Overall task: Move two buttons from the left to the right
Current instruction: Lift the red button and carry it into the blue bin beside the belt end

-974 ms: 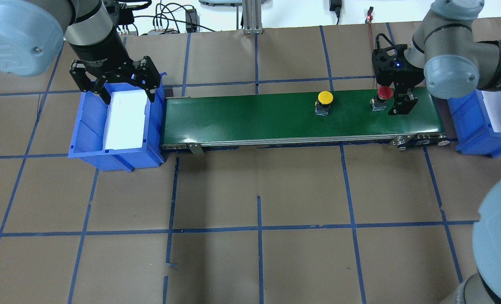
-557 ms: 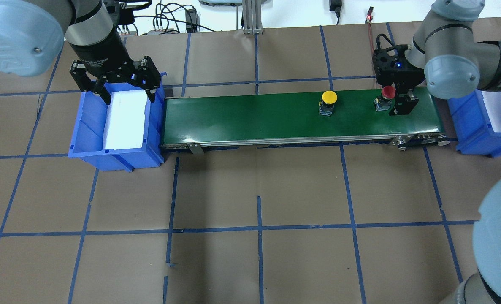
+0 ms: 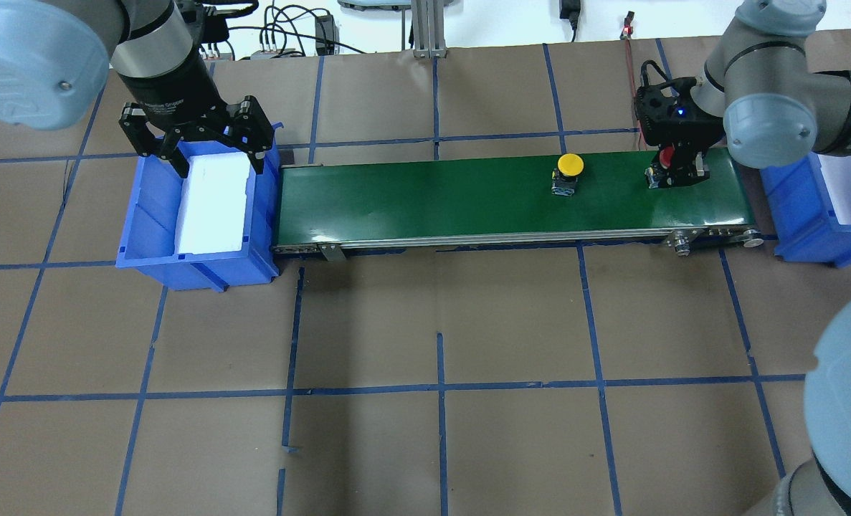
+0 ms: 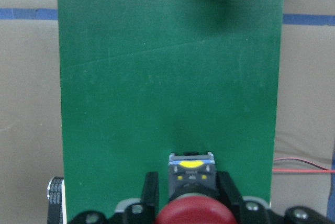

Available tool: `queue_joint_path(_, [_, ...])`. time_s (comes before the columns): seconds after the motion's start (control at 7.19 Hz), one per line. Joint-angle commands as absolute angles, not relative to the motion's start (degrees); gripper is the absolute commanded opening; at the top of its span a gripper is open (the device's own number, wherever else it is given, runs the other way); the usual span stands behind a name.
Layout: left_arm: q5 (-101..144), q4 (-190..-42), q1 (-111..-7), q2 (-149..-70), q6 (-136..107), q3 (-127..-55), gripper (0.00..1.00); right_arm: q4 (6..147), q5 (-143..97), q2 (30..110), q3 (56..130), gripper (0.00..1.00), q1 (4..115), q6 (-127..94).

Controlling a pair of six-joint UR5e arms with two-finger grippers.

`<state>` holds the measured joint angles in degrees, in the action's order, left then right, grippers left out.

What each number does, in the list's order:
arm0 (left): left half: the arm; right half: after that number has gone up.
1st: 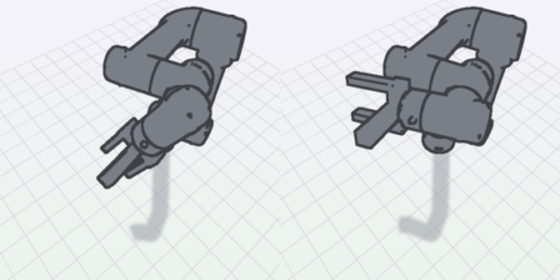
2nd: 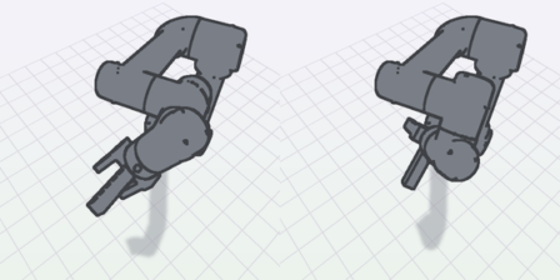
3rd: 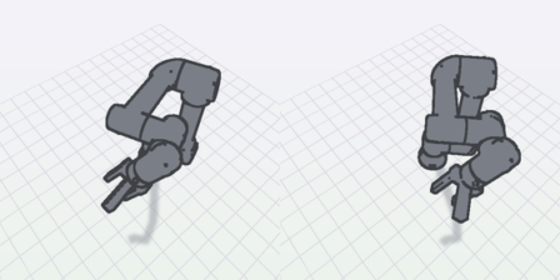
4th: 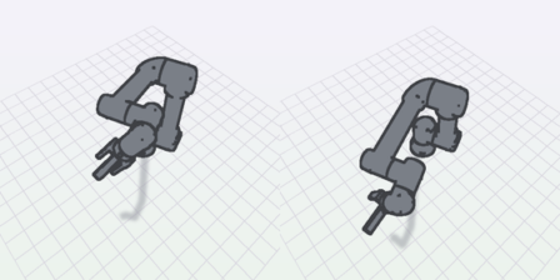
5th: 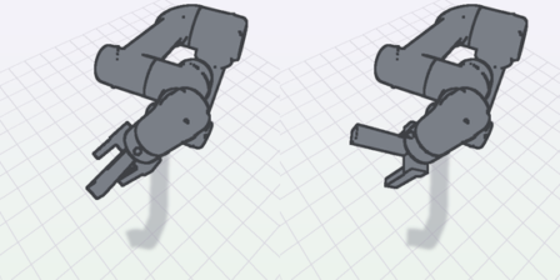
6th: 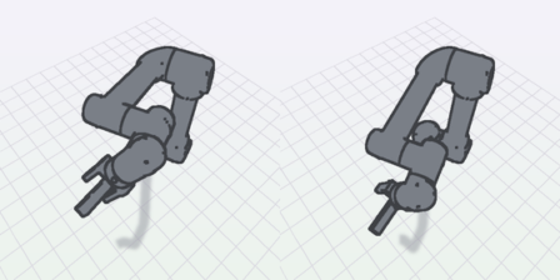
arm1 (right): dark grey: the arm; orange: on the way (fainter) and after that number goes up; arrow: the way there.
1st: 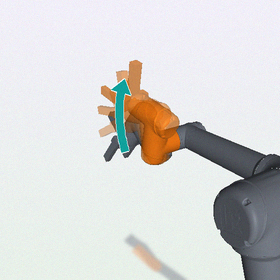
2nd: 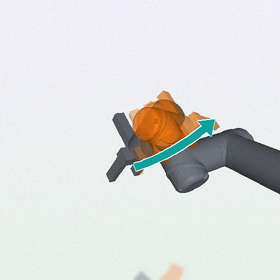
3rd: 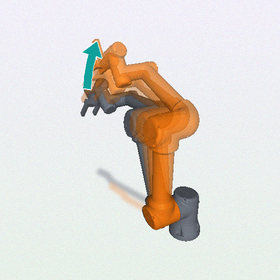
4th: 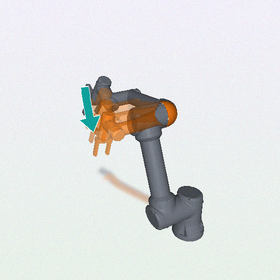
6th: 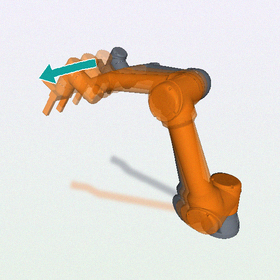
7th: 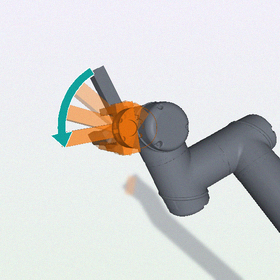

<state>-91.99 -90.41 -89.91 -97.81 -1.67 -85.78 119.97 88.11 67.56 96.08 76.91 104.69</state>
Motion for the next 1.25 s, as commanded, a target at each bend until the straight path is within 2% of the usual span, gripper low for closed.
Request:
queue_joint_path(0.0, [-92.0, -90.4, -89.9, -97.7, -1.7, -85.8, 1.00, 119.9, 89.6, 68.2, 95.1, 0.07, 76.5, 105.4])
queue_joint_path(0.28, [-92.0, -90.4, -89.9, -97.7, -1.7, -85.8, 1.00, 117.7, 89.4, 70.9, 91.6, 0.07, 74.5, 105.6])
queue_joint_path(0.7, [-92.0, -90.4, -89.9, -97.6, -1.7, -85.8, 1.00, 116.5, 88.1, 74.1, 90.1, 0.04, 61.5, 113.3])
queue_joint_path(0.97, [-92.0, -90.4, -89.9, -97.6, -1.7, -85.8, 1.00, 116.4, 82.7, 71.2, 89.9, 0.04, 50.2, 128.3])
queue_joint_path(1.11, [-92.0, -90.4, -89.9, -97.6, -1.7, -85.8, 1.00, 117.6, 82.5, 67.2, 89.6, 0.04, 48.5, 129.9])
